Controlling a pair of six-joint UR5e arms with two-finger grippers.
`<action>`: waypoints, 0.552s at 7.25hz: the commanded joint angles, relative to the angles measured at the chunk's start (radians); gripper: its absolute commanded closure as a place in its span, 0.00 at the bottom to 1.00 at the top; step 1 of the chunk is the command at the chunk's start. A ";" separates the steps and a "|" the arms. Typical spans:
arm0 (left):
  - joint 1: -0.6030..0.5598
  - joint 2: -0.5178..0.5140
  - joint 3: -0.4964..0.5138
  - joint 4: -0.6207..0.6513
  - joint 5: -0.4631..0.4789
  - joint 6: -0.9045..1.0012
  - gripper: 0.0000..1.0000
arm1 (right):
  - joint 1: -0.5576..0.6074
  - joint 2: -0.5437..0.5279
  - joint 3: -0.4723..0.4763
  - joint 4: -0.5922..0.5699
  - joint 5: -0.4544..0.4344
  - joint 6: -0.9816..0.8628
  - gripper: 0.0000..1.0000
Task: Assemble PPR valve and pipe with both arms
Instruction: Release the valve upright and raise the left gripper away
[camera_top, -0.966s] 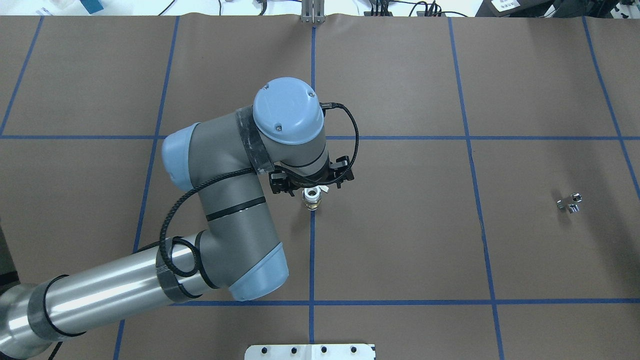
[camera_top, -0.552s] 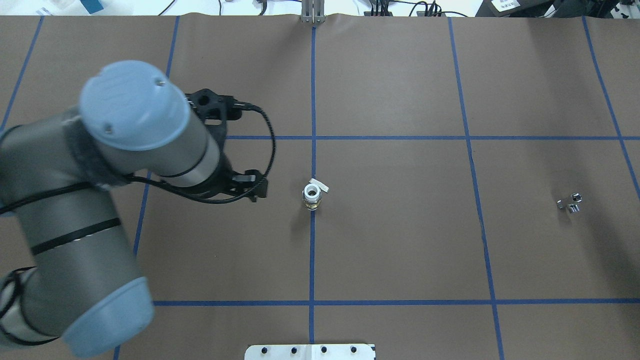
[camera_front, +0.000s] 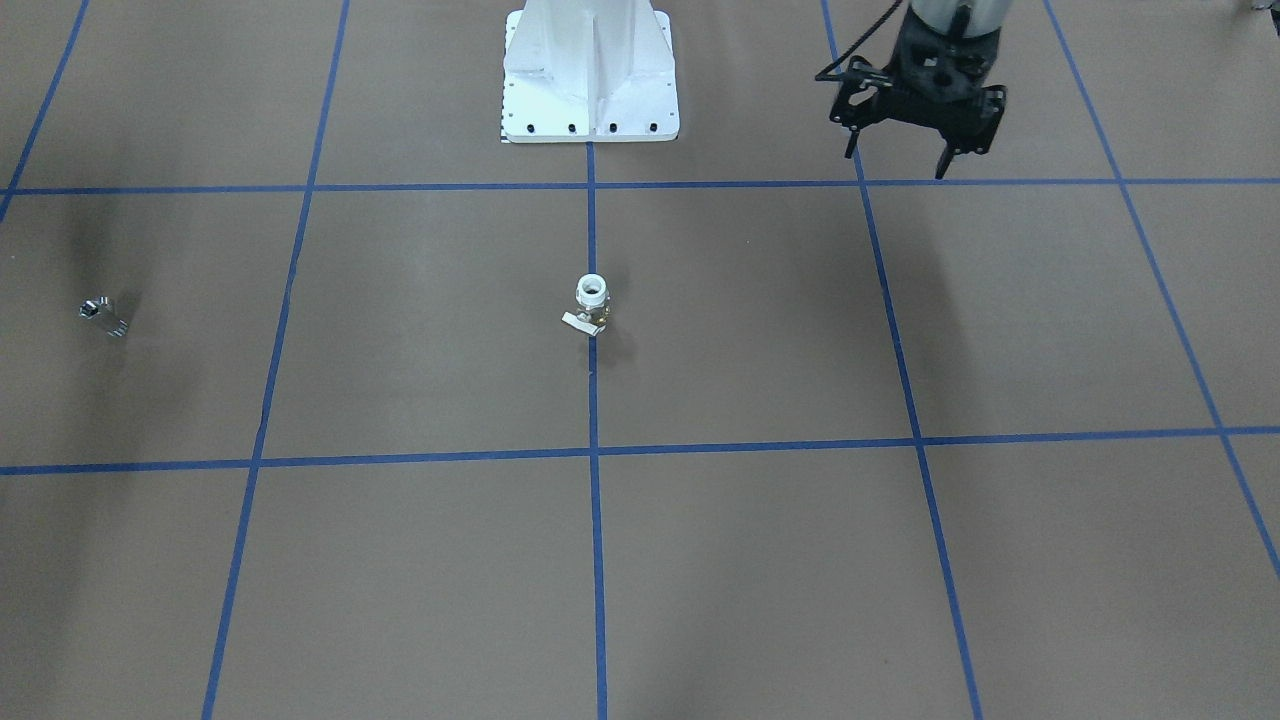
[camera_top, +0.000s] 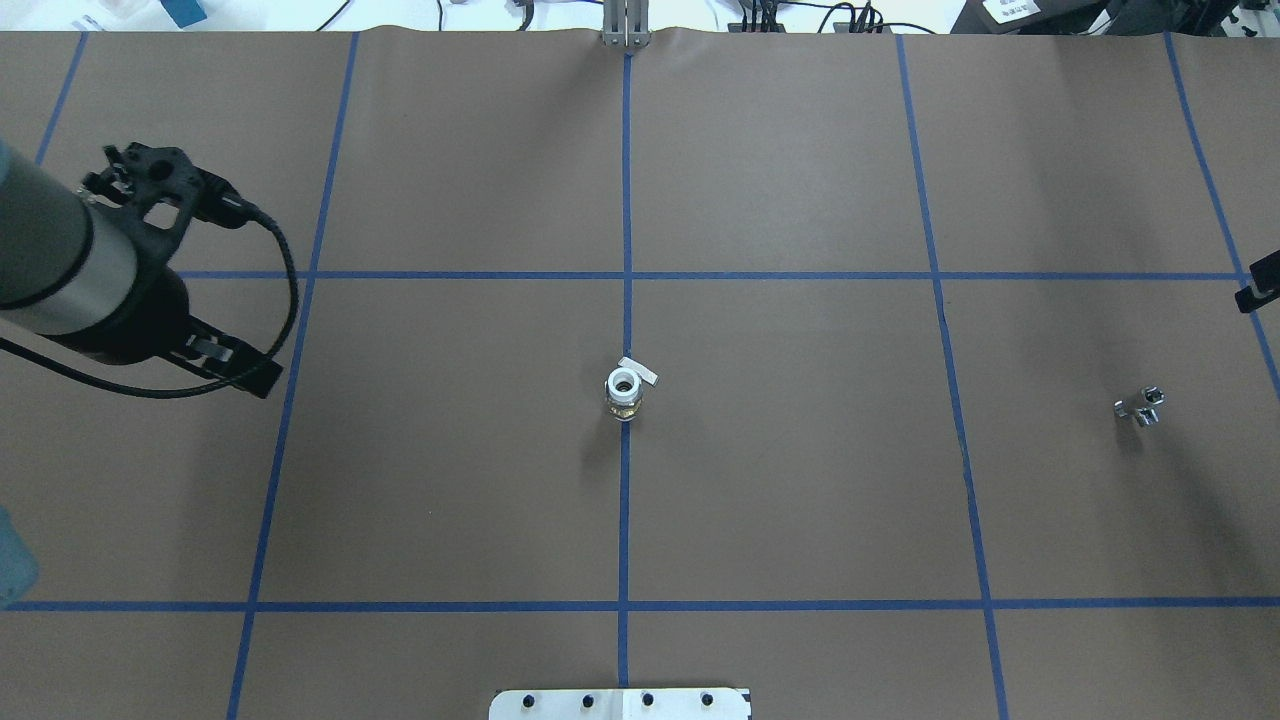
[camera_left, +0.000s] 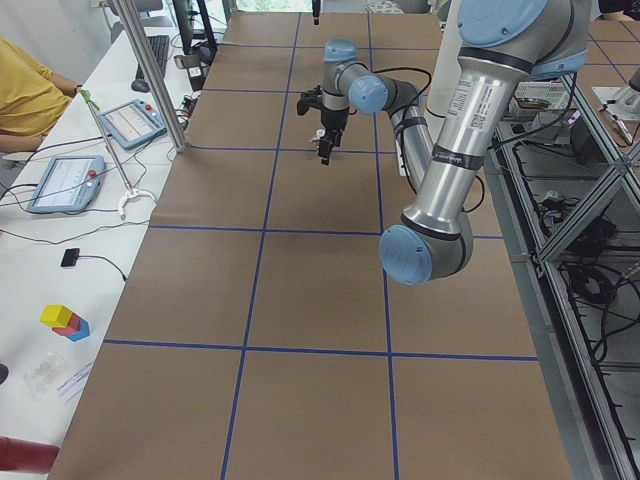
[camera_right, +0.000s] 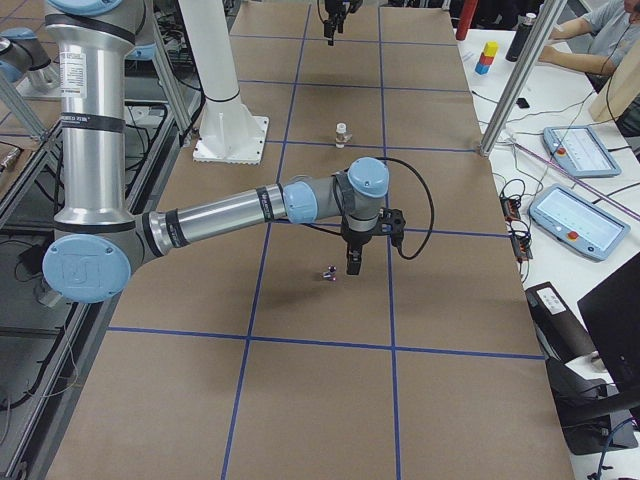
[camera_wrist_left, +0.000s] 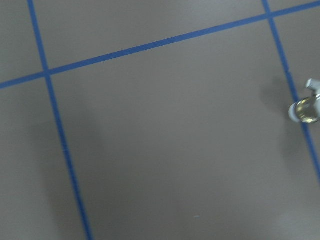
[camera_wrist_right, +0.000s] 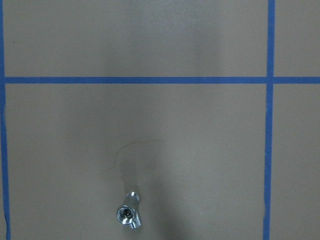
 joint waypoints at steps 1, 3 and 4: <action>-0.067 0.051 0.006 -0.004 -0.068 0.111 0.00 | -0.158 -0.098 -0.019 0.339 -0.077 0.263 0.00; -0.066 0.050 0.012 -0.003 -0.068 0.106 0.00 | -0.269 -0.100 -0.059 0.402 -0.193 0.318 0.00; -0.066 0.048 0.018 -0.004 -0.068 0.105 0.00 | -0.283 -0.106 -0.100 0.443 -0.208 0.324 0.00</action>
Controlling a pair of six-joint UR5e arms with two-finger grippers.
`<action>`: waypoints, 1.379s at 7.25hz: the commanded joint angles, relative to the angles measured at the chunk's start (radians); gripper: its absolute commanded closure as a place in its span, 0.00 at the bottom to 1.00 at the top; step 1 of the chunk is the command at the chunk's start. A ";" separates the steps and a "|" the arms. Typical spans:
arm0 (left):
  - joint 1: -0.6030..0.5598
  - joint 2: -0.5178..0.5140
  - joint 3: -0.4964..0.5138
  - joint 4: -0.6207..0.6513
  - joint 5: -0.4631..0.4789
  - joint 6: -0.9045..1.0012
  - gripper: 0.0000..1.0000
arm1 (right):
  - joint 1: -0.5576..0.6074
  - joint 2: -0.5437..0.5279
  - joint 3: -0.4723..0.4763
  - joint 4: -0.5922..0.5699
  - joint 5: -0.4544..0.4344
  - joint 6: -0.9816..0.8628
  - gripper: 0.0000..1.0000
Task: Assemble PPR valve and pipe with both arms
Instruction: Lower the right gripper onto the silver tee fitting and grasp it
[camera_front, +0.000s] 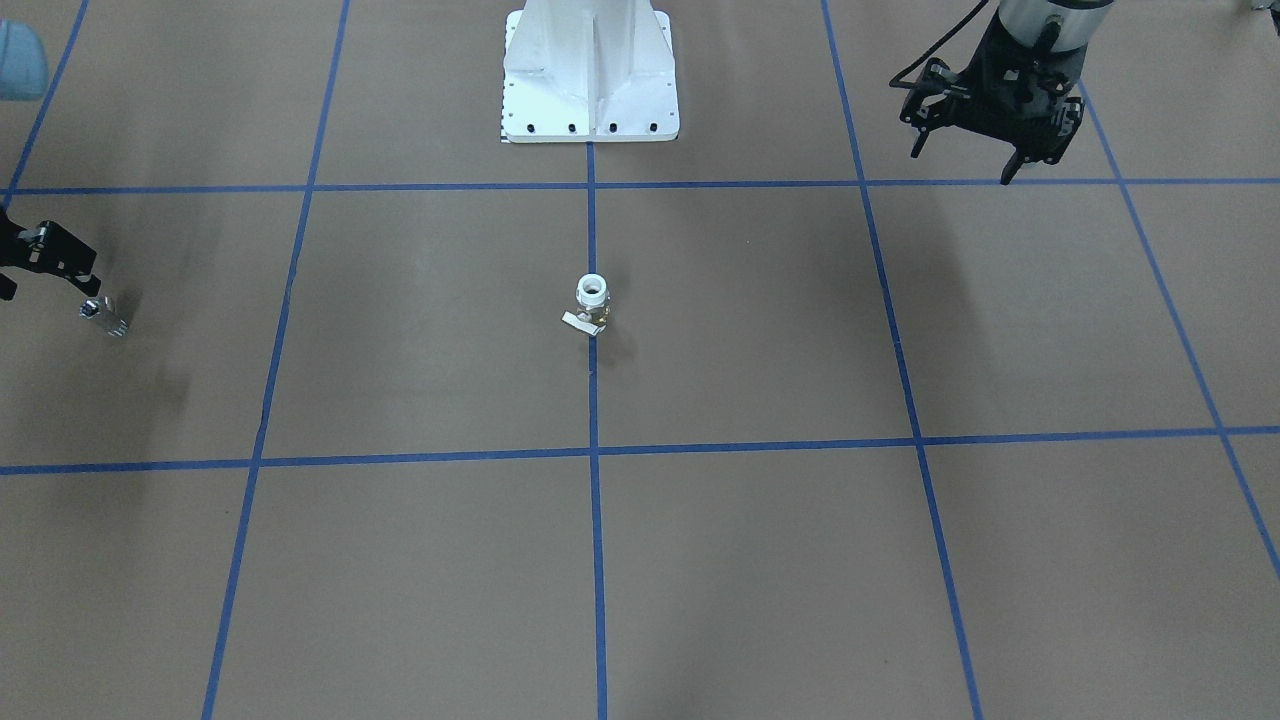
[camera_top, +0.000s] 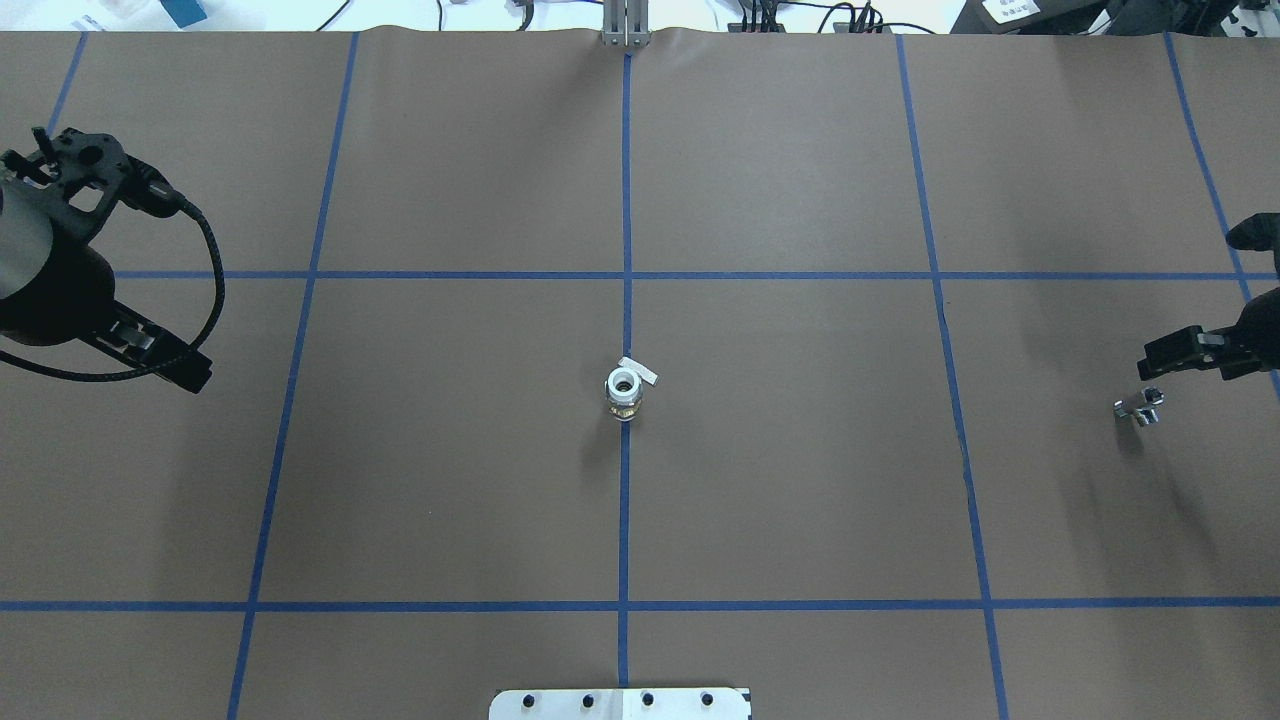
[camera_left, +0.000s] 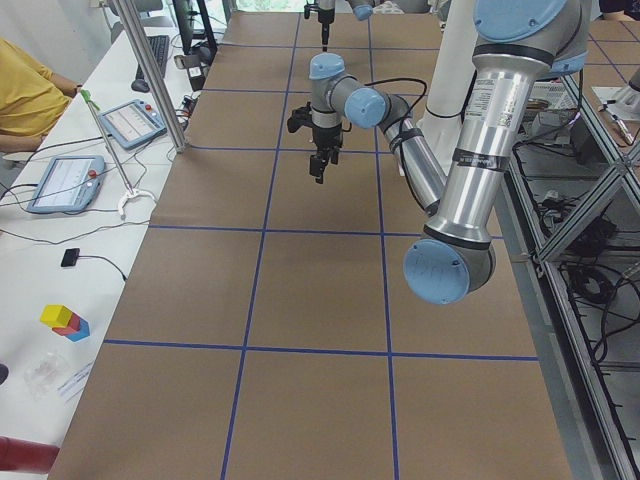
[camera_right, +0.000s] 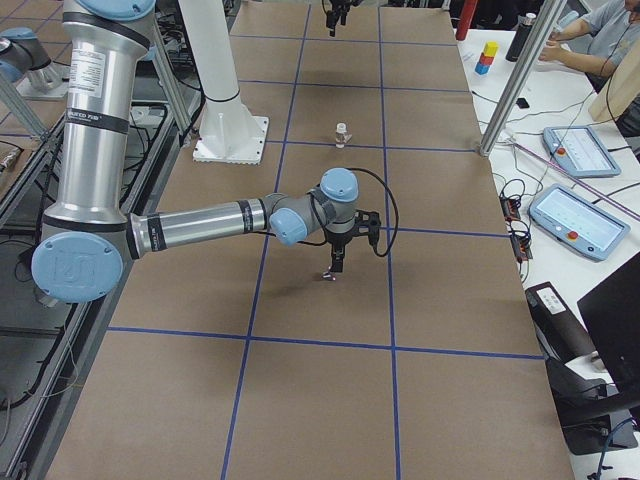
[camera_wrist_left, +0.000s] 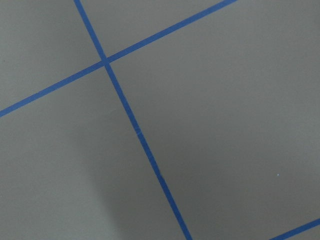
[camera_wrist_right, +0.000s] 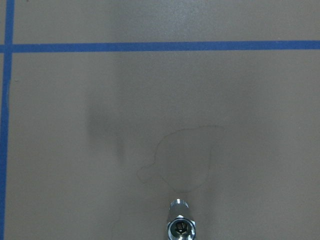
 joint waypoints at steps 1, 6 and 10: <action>0.001 -0.002 0.008 0.000 -0.001 -0.001 0.00 | -0.050 -0.008 -0.080 0.110 -0.056 0.032 0.00; 0.008 -0.012 0.016 -0.001 -0.001 -0.036 0.00 | -0.081 -0.003 -0.101 0.141 -0.050 0.062 0.27; 0.010 -0.013 0.016 -0.001 -0.001 -0.041 0.00 | -0.081 0.000 -0.095 0.138 -0.040 0.085 1.00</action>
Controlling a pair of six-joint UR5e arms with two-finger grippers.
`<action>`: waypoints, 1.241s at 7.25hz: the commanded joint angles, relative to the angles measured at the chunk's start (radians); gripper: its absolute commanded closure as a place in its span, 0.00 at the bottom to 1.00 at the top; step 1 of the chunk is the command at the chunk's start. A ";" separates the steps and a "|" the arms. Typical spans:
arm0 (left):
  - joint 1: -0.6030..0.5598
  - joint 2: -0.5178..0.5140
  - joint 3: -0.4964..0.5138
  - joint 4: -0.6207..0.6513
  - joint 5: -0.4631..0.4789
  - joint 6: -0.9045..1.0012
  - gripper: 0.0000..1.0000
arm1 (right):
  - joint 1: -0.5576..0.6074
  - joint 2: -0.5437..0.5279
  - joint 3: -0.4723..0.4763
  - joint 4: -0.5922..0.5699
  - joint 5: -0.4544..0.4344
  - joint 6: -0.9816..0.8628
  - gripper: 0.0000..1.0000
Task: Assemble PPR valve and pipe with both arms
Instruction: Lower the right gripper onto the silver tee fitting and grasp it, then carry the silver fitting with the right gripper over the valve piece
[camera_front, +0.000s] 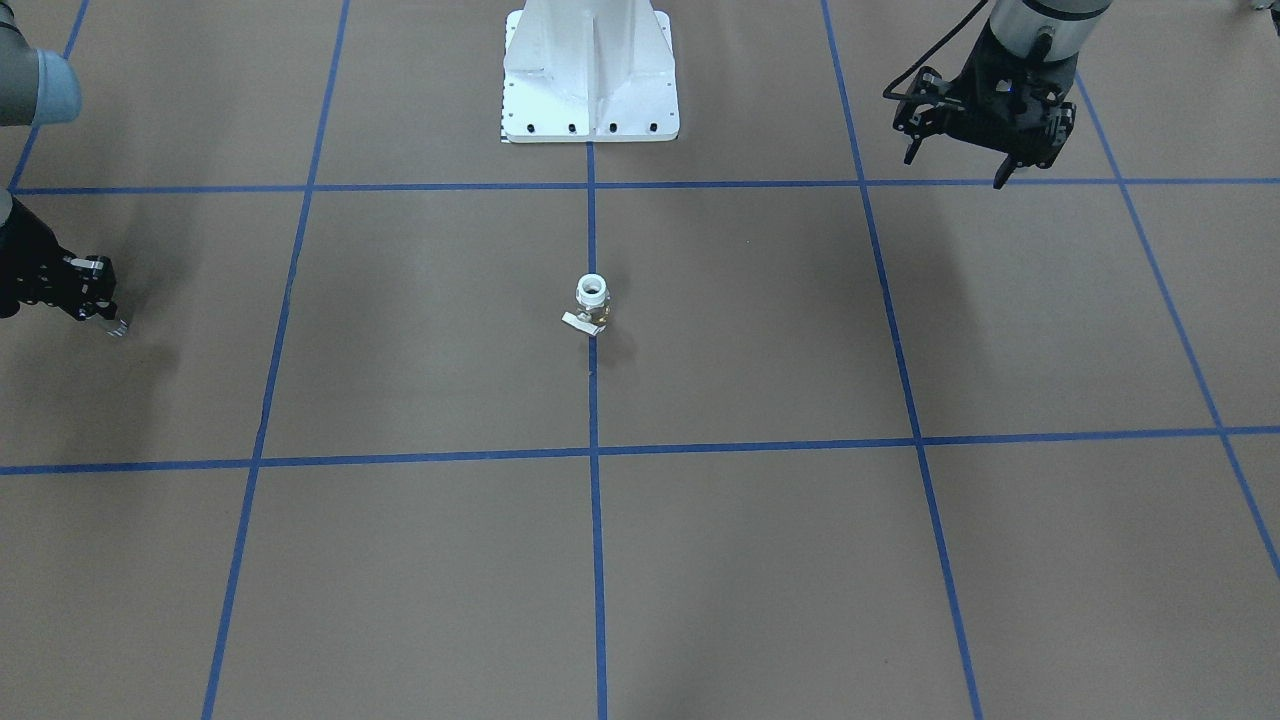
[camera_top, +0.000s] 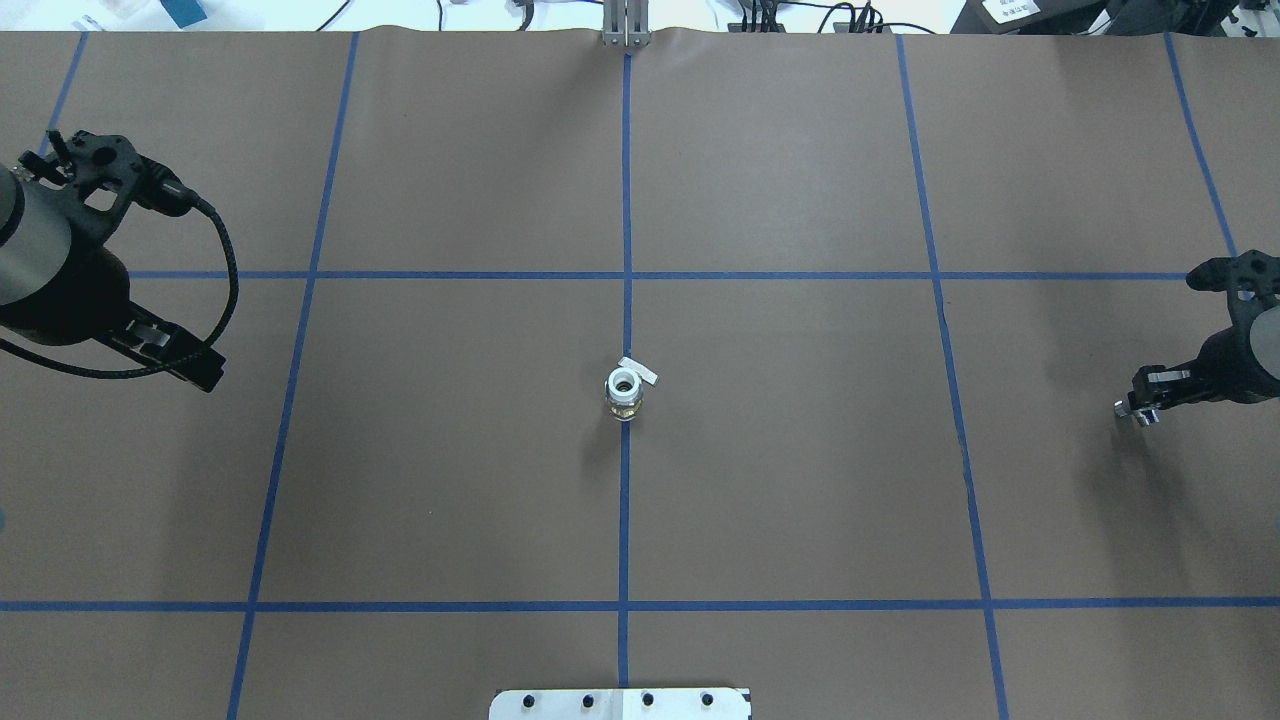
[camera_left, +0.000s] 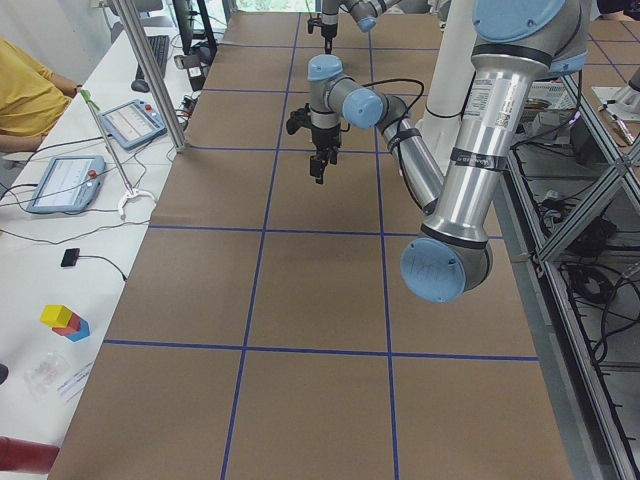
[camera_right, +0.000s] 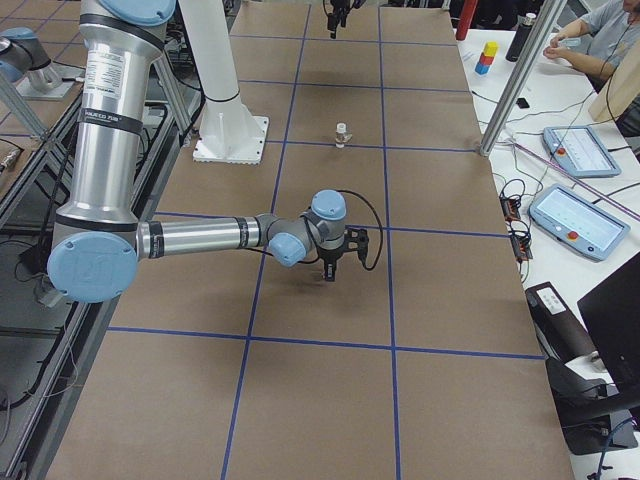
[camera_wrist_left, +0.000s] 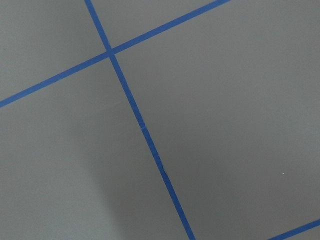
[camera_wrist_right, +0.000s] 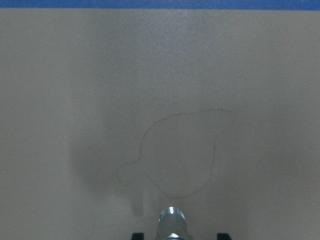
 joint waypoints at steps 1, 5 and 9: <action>-0.001 0.000 0.000 -0.001 0.000 -0.002 0.00 | 0.000 0.002 0.023 -0.011 0.009 0.001 1.00; -0.146 0.099 0.005 -0.001 0.006 0.012 0.00 | 0.032 0.158 0.170 -0.320 0.088 0.021 1.00; -0.418 0.253 0.069 -0.056 -0.095 0.278 0.00 | -0.023 0.381 0.264 -0.551 0.088 0.274 1.00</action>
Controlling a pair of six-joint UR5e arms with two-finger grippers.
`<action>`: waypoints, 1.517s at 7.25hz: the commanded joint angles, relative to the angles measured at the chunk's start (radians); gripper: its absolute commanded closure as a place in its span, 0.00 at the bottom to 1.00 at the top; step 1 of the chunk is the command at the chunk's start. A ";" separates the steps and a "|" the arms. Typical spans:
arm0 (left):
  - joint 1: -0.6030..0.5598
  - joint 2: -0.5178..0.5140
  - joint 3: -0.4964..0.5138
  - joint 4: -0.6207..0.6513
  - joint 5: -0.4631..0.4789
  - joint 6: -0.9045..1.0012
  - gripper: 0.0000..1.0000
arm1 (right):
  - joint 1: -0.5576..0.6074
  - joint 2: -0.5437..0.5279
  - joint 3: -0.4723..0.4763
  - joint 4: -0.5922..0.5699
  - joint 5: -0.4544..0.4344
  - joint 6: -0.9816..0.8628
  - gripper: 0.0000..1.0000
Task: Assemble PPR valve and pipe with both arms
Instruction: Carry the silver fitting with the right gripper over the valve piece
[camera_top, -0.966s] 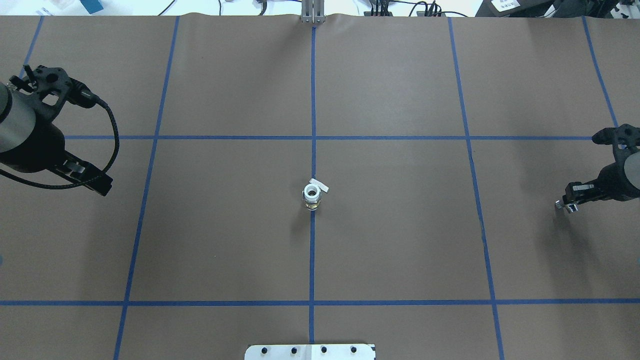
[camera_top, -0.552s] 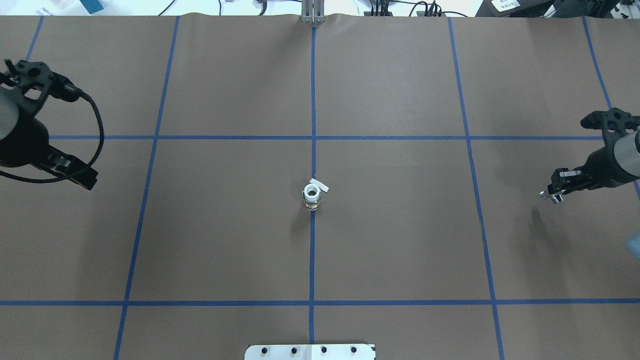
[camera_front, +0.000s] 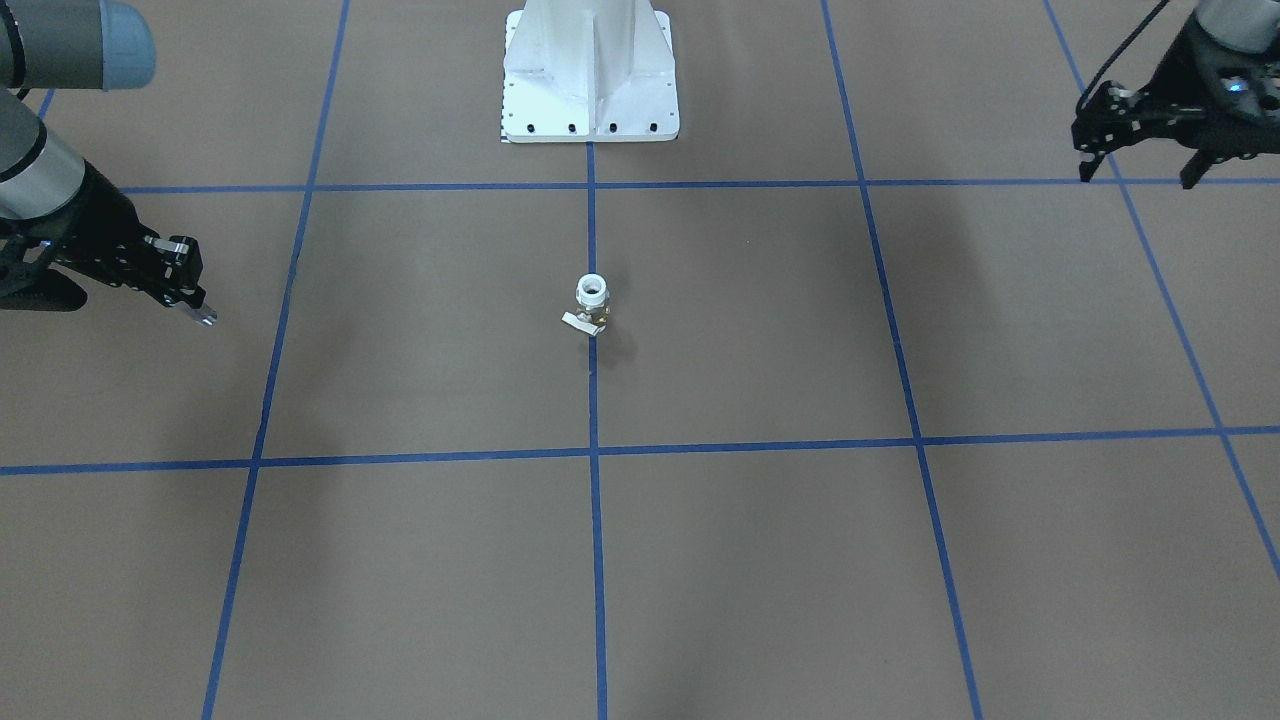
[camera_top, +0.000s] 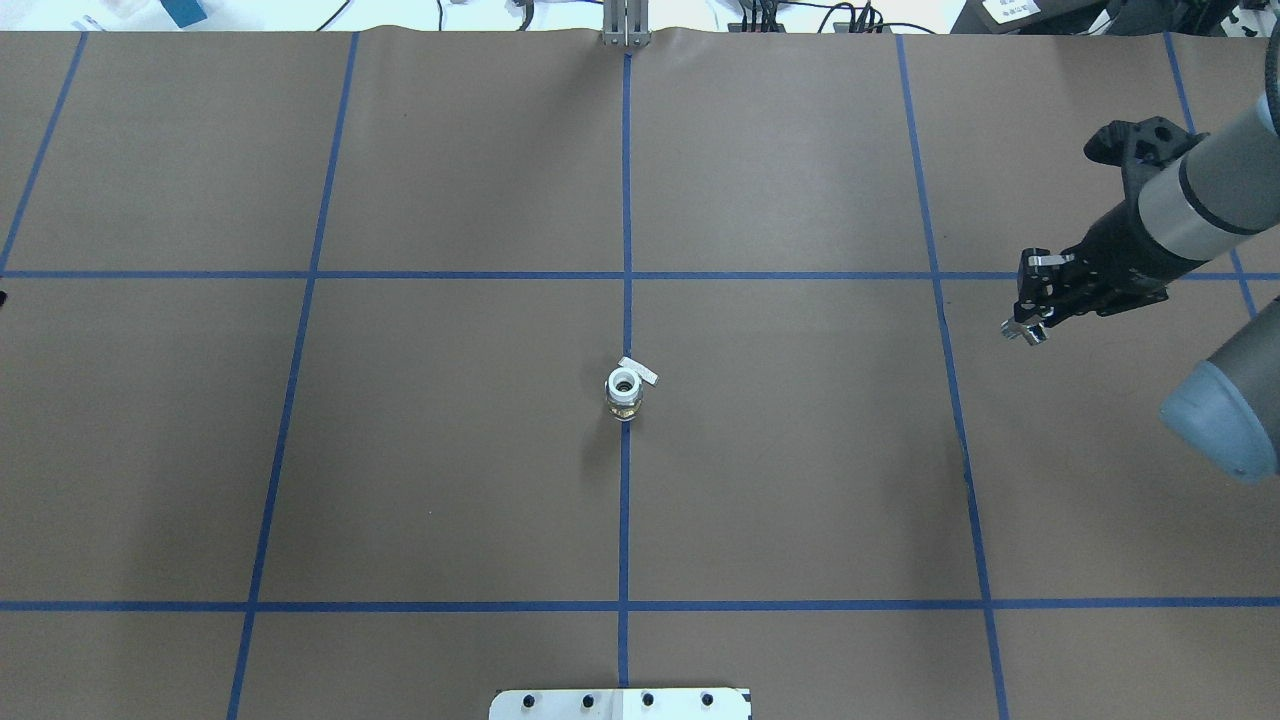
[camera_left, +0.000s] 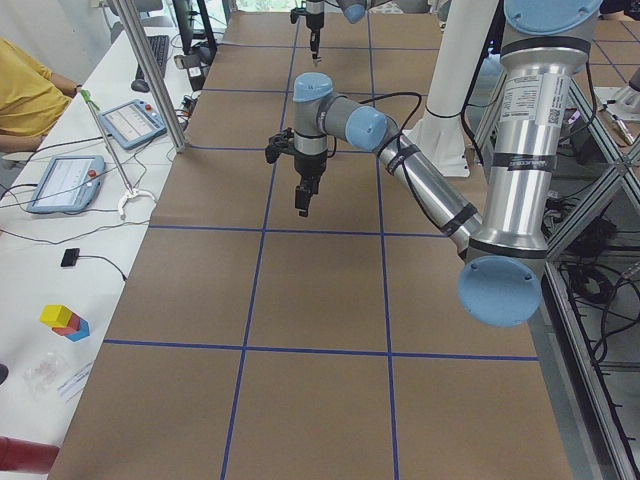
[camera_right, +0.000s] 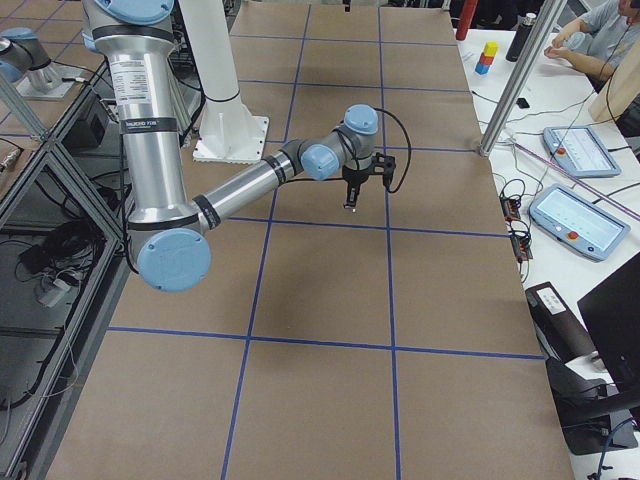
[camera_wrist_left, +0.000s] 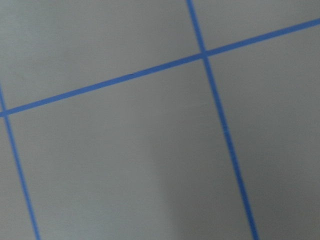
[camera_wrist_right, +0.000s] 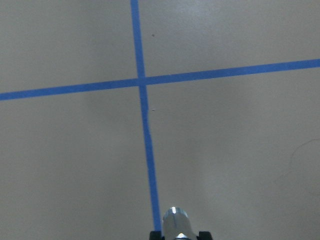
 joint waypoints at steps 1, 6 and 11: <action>-0.148 0.075 0.087 -0.031 -0.104 0.212 0.00 | -0.059 0.116 0.032 -0.060 -0.005 0.182 1.00; -0.229 0.128 0.209 -0.160 -0.184 0.305 0.00 | -0.226 0.444 0.008 -0.238 -0.086 0.518 1.00; -0.227 0.127 0.213 -0.159 -0.187 0.299 0.00 | -0.438 0.758 -0.278 -0.354 -0.339 0.714 1.00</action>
